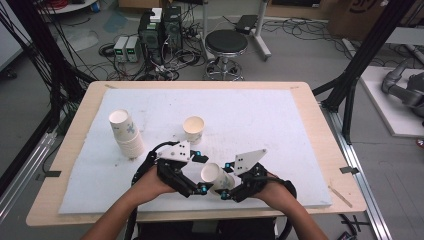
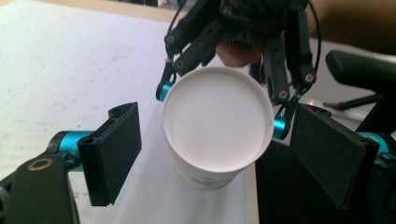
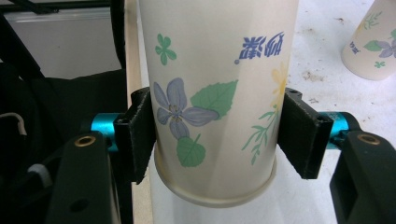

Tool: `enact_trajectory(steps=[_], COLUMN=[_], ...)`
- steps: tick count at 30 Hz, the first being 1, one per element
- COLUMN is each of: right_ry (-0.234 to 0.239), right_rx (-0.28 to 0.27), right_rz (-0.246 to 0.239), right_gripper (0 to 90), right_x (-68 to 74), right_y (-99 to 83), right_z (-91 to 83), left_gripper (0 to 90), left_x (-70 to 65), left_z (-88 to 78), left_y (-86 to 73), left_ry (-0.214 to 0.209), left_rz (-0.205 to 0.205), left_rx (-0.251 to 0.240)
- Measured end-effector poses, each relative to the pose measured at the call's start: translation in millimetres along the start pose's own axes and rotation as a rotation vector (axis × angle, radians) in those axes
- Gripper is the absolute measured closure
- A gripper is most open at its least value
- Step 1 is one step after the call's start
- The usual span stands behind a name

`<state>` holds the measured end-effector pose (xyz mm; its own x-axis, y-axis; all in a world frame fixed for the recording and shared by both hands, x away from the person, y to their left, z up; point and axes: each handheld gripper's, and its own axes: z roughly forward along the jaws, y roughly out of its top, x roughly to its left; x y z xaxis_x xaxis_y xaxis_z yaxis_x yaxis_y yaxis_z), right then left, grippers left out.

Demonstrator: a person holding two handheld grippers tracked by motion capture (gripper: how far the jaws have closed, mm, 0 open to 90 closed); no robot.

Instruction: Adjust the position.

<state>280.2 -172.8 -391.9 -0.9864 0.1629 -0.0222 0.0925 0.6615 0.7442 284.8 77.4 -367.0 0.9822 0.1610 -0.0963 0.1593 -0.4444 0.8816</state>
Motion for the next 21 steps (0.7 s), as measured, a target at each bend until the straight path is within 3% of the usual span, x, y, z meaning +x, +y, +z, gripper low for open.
enact_trajectory(steps=[12,21], right_ry=[-0.015,-0.025], right_rx=[0.124,0.195], right_rz=[-0.06,-0.078], right_gripper=[35.1,35.1], right_x=[1.2,5.1], right_y=[17.2,19.4], right_z=[4.2,9.0], left_gripper=[18.1,26.6], left_x=[2.6,2.9], left_z=[6.9,13.5], left_y=[2.9,2.4], left_ry=[-0.004,-0.021], left_rz=[-0.005,-0.011], left_rx=[0.078,0.132])
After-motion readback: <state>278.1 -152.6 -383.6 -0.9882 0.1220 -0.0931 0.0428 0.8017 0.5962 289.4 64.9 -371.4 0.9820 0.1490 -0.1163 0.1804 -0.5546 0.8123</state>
